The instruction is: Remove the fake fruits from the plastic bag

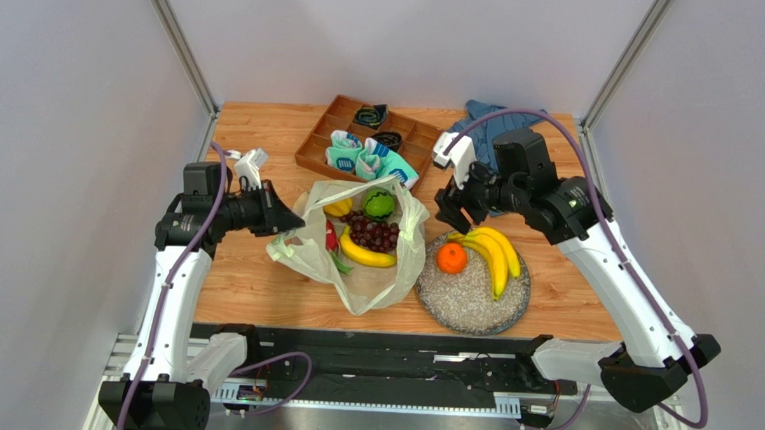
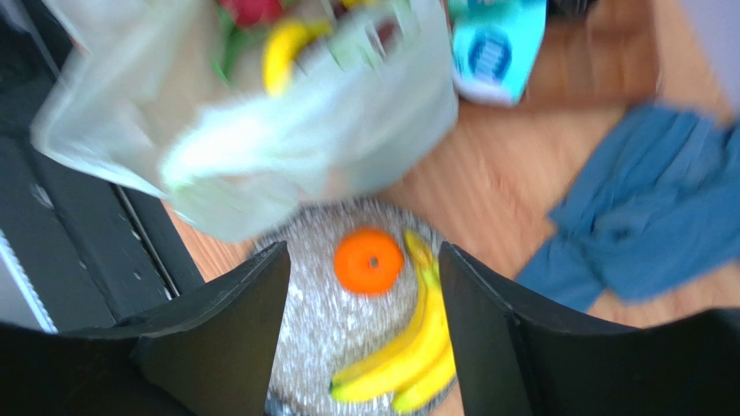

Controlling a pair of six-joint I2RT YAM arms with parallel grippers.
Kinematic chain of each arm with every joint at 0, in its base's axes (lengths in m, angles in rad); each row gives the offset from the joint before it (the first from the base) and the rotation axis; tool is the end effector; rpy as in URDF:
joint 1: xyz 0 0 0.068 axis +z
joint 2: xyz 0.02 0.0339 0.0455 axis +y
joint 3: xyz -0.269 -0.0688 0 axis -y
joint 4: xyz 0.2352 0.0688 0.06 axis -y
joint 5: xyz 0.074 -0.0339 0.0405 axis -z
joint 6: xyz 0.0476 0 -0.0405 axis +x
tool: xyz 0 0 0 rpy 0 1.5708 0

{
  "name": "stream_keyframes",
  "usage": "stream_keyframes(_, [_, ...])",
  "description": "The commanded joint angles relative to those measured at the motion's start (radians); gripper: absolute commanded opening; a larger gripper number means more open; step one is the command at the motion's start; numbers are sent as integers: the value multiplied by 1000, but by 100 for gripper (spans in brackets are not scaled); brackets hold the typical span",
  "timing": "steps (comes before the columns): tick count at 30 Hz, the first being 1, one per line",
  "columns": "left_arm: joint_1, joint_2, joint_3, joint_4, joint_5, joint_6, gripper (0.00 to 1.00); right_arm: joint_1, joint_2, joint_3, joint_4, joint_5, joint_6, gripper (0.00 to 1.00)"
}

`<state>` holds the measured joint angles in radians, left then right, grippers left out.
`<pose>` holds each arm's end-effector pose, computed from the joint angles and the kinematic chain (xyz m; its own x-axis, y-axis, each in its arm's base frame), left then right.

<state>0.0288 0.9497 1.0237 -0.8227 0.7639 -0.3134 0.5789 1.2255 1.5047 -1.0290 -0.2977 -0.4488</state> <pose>0.1739 -0.0279 0.3357 -0.7970 -0.2457 -0.5517 0.2523 0.6945 -0.6738 0.1815 0.1353 0.4077 -0.2091 -0.6322 -0.7461 -0.8806 0.4534 -0.1374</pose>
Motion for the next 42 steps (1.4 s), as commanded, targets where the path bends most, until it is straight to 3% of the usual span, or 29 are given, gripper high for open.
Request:
stream_keyframes(1, [10, -26, -23, 37, 38, -30, 0, 172, 90, 219, 86, -29, 81, 59])
stream_keyframes(2, [10, -29, -28, 39, 38, -32, 0, 253, 129, 301, 80, -20, 73, 56])
stream_keyframes(4, [8, -43, -37, 37, 38, -35, 0, 303, 244, 334, 66, -18, 49, 46])
stream_keyframes(9, [8, -69, -37, 31, 43, -36, 0, 352, 417, 180, 133, 34, 85, 38])
stream_keyframes(13, [8, -95, -30, 20, 29, -20, 0, 357, 486, 88, 208, 83, 119, 41])
stream_keyframes(19, [14, -126, -60, 19, 26, -16, 0, 357, 639, 117, 245, 144, 136, 44])
stream_keyframes(24, [17, -144, -73, 11, 28, -18, 0, 363, 739, 150, 262, 175, 130, 53])
stream_keyframes(38, [31, -169, -117, 30, 28, -32, 0, 380, 914, 189, 287, 256, 96, 58])
stream_keyframes(39, [30, -170, -120, 31, 31, -33, 0, 380, 930, 187, 294, 288, 87, 56])
stream_keyframes(40, [31, -167, -120, 30, 31, -35, 0, 380, 933, 190, 294, 296, 72, 42])
stream_keyframes(42, [30, -166, -116, 30, 32, -35, 0, 378, 927, 210, 299, 339, 41, 32])
